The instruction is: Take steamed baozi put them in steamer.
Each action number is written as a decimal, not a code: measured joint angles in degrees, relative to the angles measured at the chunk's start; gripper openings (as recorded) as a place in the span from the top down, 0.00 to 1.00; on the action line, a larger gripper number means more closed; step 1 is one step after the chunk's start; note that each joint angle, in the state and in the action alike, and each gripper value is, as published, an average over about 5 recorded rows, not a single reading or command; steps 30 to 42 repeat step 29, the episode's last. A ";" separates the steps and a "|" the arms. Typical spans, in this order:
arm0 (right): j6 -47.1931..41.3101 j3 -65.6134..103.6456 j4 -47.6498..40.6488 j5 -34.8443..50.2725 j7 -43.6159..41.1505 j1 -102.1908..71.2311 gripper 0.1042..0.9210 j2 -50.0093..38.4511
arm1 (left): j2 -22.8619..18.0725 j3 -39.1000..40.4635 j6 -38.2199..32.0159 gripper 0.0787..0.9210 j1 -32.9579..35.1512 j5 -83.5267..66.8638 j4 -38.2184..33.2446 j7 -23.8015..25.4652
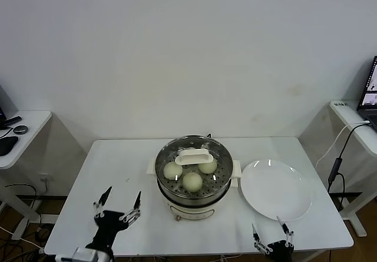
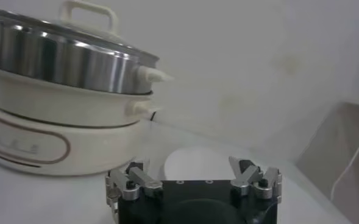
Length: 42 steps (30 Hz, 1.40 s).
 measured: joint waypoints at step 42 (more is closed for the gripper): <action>-6.90 -4.48 7.44 11.22 1.19 -6.99 0.12 -3.29 | -1.61 -1.77 -19.14 0.12 8.42 -8.96 13.36 1.59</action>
